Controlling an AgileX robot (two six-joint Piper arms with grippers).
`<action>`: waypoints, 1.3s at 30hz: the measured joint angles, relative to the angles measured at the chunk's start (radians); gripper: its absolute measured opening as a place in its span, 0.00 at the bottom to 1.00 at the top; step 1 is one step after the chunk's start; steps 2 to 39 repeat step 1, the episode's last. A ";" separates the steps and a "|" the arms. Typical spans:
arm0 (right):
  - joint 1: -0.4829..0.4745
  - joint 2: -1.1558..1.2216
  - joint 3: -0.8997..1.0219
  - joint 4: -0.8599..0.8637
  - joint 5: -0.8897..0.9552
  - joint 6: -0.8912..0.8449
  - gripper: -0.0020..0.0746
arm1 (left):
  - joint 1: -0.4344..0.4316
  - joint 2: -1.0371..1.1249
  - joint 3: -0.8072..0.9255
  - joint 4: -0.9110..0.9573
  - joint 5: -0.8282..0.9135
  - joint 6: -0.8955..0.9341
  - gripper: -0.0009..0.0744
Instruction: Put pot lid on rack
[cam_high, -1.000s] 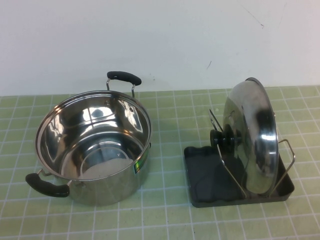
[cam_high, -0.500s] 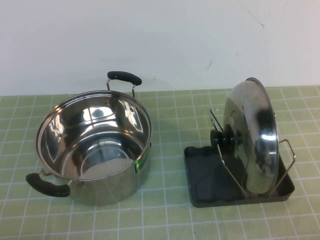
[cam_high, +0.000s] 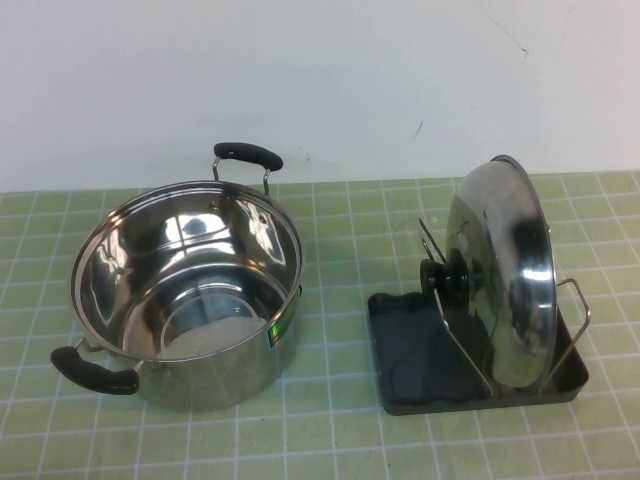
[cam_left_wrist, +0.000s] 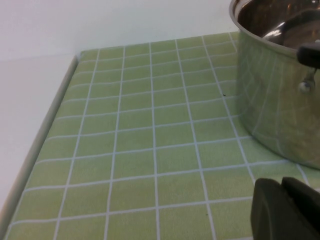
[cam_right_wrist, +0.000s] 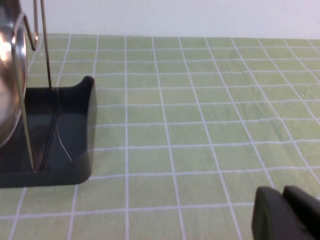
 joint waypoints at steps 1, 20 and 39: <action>0.000 0.000 0.000 0.000 0.000 0.000 0.06 | 0.000 0.000 0.000 0.000 0.000 0.003 0.01; 0.000 0.000 0.000 0.000 0.000 0.000 0.06 | 0.000 0.000 0.000 0.000 0.000 0.003 0.01; 0.000 0.000 0.000 0.000 0.000 0.000 0.06 | 0.000 0.000 0.000 0.000 0.000 0.003 0.01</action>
